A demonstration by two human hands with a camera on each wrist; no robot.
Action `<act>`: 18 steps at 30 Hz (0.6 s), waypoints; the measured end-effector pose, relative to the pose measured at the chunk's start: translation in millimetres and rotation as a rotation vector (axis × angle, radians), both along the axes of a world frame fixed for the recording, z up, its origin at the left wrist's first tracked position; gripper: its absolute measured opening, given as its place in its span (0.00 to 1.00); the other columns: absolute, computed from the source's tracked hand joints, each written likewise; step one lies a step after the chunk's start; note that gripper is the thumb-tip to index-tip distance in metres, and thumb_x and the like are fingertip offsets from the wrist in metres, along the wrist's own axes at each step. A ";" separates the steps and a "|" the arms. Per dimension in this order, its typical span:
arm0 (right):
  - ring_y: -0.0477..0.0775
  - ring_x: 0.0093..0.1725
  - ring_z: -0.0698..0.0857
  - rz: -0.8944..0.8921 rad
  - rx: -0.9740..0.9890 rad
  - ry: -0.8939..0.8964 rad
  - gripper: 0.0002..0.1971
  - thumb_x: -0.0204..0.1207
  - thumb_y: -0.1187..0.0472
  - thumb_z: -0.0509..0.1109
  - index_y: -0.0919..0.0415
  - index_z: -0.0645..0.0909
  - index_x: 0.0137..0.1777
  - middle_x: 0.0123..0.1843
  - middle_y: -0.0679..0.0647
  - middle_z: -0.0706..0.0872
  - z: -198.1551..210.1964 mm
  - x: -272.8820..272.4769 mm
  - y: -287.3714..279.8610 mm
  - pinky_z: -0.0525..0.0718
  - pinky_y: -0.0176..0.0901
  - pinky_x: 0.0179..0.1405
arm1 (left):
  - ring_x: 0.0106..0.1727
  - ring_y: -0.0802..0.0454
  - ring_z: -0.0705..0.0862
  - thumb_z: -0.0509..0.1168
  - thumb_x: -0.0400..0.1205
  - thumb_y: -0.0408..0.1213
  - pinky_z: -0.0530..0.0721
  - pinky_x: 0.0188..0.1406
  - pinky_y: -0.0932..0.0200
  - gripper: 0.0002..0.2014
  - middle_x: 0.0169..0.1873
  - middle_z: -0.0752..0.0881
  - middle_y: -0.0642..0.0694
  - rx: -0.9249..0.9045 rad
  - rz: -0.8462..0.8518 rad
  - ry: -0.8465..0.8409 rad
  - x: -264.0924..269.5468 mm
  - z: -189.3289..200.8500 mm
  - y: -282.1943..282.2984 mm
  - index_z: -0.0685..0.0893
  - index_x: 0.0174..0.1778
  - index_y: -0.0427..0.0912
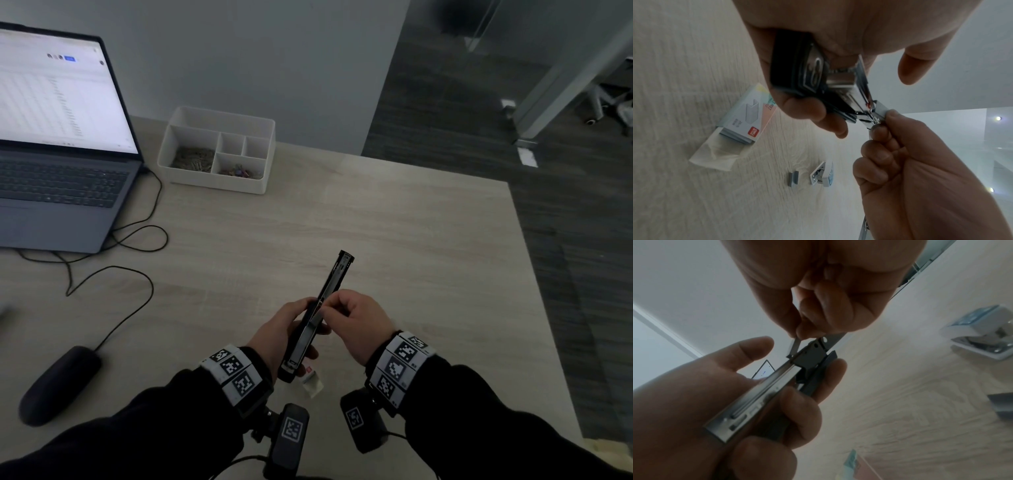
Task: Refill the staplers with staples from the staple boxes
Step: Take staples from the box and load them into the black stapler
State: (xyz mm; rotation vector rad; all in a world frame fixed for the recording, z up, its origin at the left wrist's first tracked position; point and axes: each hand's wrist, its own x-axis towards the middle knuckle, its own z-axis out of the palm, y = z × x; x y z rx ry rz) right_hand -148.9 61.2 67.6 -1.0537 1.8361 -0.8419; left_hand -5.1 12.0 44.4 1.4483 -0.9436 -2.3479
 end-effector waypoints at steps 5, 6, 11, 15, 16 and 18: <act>0.39 0.34 0.89 0.050 0.011 0.065 0.08 0.76 0.60 0.71 0.48 0.84 0.37 0.33 0.46 0.90 -7.1 -0.2 -0.5 0.87 0.35 0.36 | 0.32 0.45 0.83 0.58 0.82 0.55 0.79 0.24 0.58 0.19 0.55 0.90 0.34 -0.006 -0.012 0.019 -0.2 -0.9 -0.3 0.86 0.62 0.53; 0.43 0.37 0.90 0.053 0.024 0.081 0.07 0.75 0.59 0.71 0.48 0.85 0.37 0.35 0.47 0.91 -9.3 0.0 -0.6 0.90 0.41 0.40 | 0.32 0.45 0.83 0.57 0.83 0.55 0.79 0.24 0.58 0.19 0.52 0.90 0.36 -0.011 -0.015 0.023 0.0 -1.7 -0.4 0.85 0.63 0.53; 0.41 0.32 0.82 0.161 -0.022 0.212 0.04 0.75 0.57 0.71 0.52 0.88 0.42 0.35 0.47 0.88 -11.3 -1.0 1.9 0.81 0.35 0.34 | 0.31 0.47 0.83 0.56 0.83 0.54 0.79 0.24 0.59 0.19 0.33 0.87 0.46 -0.025 -0.014 0.032 -0.5 -3.5 -0.3 0.86 0.62 0.52; 0.46 0.37 0.85 0.460 -0.081 0.379 0.09 0.76 0.53 0.65 0.51 0.88 0.44 0.38 0.47 0.89 -9.2 1.5 3.7 0.85 0.46 0.40 | 0.29 0.47 0.81 0.59 0.81 0.56 0.77 0.24 0.58 0.22 0.33 0.83 0.43 -0.001 -0.009 0.025 -0.9 -5.8 -1.2 0.88 0.60 0.48; 0.46 0.37 0.85 0.501 -0.099 0.400 0.10 0.76 0.52 0.64 0.50 0.87 0.44 0.37 0.47 0.89 -7.9 2.2 4.6 0.86 0.47 0.41 | 0.29 0.47 0.81 0.59 0.80 0.57 0.77 0.24 0.58 0.22 0.33 0.82 0.42 0.005 -0.008 0.022 -0.6 -6.5 -1.7 0.88 0.60 0.48; 0.44 0.36 0.84 0.472 -0.159 0.402 0.10 0.78 0.54 0.64 0.50 0.88 0.44 0.36 0.46 0.88 -10.0 0.6 6.8 0.85 0.44 0.41 | 0.29 0.47 0.81 0.59 0.80 0.57 0.77 0.24 0.58 0.22 0.33 0.82 0.42 0.000 -0.004 0.018 -0.3 -6.9 -2.3 0.88 0.60 0.49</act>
